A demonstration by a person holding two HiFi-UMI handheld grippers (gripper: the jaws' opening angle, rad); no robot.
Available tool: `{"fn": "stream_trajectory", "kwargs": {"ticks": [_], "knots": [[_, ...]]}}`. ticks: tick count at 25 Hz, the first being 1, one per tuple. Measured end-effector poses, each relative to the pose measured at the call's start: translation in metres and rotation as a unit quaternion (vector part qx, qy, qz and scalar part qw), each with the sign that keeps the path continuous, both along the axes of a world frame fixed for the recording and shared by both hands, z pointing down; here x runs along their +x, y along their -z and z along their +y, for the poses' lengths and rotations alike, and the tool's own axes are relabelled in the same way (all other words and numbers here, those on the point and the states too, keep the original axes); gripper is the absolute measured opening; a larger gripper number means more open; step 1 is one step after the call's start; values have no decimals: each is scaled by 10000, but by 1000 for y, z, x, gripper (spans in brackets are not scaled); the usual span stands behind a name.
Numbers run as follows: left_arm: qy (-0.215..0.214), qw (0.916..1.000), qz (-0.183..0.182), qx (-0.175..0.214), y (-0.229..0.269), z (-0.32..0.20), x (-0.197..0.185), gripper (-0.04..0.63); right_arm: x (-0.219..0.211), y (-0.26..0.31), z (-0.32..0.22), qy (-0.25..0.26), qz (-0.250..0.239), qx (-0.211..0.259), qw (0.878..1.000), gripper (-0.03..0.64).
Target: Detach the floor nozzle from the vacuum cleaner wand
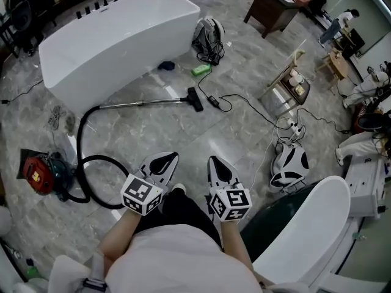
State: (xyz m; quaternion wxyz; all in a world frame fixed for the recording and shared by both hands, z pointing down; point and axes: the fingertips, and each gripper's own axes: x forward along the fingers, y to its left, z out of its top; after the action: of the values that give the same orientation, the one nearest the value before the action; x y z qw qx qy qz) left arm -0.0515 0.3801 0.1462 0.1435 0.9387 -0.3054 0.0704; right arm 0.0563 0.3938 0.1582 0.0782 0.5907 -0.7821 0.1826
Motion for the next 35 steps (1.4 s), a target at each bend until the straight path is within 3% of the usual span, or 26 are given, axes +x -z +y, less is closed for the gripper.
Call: {"fn": "stream_trajectory", "kwargs": {"ticks": [8,17,26,35], "knots": [[86,9999,-89,48,-10,-37,51,9,32,-14,-36,315,-61,6,9995,17],[46,9999,-108,70,5,-65,69,9,55,-1,-59,182,-43,-76,9998,17],[-9,9998,-108,-185,-17,-103,80,9,59,-25,-102,234,-178,-317,9991,17],[73,9991,-128,-406,-37,-204,73,9,50,-41,-201,436,-217,-402,9980,17]]}}
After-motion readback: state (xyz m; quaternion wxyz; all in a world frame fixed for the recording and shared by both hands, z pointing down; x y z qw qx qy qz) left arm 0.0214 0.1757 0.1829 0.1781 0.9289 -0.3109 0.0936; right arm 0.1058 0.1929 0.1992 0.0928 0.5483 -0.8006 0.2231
